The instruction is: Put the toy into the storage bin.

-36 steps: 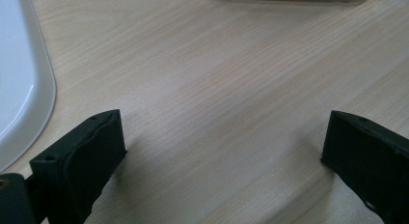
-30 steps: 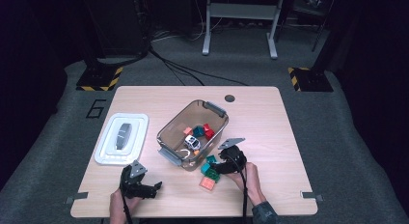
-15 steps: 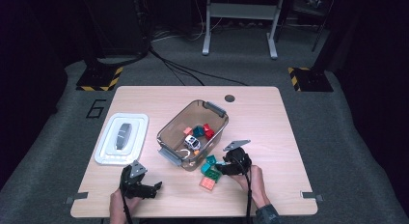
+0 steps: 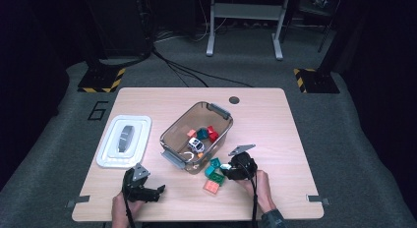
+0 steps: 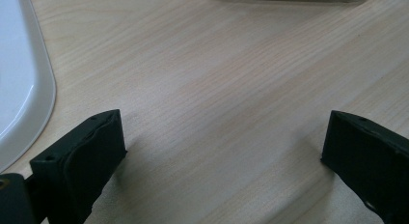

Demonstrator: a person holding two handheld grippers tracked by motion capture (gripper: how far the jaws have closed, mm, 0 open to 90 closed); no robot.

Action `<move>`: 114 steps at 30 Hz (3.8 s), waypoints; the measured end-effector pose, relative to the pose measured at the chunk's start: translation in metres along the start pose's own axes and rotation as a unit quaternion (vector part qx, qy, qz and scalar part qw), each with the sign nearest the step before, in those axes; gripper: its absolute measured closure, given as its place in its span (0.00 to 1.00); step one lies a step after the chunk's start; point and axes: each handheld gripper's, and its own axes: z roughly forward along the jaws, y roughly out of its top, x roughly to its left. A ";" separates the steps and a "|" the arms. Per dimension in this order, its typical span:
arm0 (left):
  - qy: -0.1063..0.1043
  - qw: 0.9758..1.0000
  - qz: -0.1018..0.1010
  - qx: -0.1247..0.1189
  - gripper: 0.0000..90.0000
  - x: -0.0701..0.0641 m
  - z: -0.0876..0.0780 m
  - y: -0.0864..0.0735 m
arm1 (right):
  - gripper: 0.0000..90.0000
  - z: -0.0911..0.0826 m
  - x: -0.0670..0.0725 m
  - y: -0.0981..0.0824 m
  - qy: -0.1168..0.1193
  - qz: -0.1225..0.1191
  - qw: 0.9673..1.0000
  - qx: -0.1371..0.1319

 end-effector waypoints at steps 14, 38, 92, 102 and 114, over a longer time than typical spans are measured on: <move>0.000 1.000 0.000 0.000 0.01 0.000 0.000 0.000 | 0.59 0.000 -0.002 -0.004 0.000 0.010 1.000 0.000; 0.000 1.000 -0.001 0.000 0.01 0.000 0.000 0.000 | 0.63 -0.011 -0.010 0.001 -0.019 0.011 0.999 -0.026; 0.000 1.000 -0.001 0.000 0.01 0.000 0.000 0.000 | 0.63 -0.054 -0.054 0.046 -0.057 0.061 0.994 -0.067; -0.001 1.000 -0.002 0.000 0.01 0.000 0.000 0.000 | 0.63 -0.063 -0.060 0.059 -0.065 0.062 0.993 -0.075; 0.000 1.000 0.003 0.000 0.00 0.000 0.001 0.000 | 0.63 -0.076 -0.064 0.075 -0.070 0.058 0.992 -0.090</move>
